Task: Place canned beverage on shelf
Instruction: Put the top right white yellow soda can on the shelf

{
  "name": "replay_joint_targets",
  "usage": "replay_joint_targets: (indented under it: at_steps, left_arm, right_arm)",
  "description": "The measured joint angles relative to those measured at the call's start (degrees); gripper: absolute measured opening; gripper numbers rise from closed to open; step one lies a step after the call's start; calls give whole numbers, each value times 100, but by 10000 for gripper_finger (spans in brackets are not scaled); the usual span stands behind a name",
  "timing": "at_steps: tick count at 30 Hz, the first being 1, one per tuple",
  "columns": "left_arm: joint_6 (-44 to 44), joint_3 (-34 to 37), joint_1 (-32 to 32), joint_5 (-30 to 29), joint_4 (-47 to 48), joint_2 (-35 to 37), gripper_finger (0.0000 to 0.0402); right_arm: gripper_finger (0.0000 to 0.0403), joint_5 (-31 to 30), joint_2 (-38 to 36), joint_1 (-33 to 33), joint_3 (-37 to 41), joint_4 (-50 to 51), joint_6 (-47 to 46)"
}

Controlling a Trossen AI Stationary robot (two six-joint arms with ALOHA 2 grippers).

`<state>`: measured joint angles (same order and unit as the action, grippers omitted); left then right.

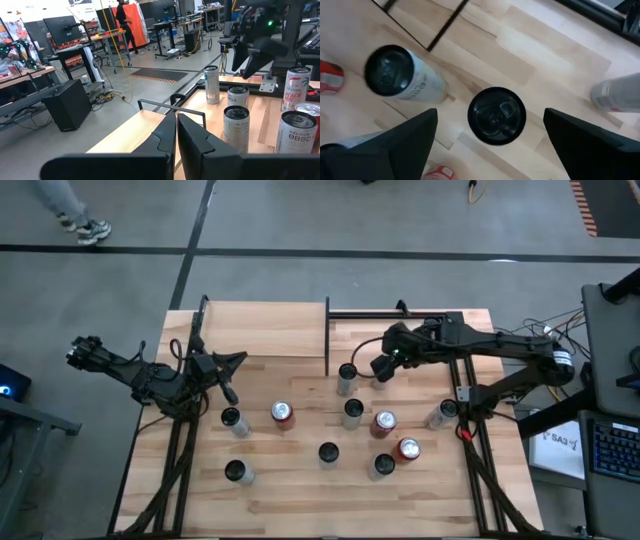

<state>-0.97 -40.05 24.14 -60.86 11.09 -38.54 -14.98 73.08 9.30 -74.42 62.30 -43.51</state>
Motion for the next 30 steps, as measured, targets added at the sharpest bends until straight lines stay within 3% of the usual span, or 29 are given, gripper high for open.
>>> replay_joint_targets:
  at_steps: [17,22,27,30]
  left_arm:
    - [0,0,1,0,4,0,0]
    - [0,0,2,0,4,0,0]
    - [0,0,0,0,4,0,0]
    - [0,0,1,0,4,0,0]
  right_arm:
    - [343,-2,1228,125,11,514,-296]
    - [311,0,1329,122,13,495,-236]
    - [244,4,1291,122,13,499,-243]
    - [243,18,1211,124,-4,570,-240]
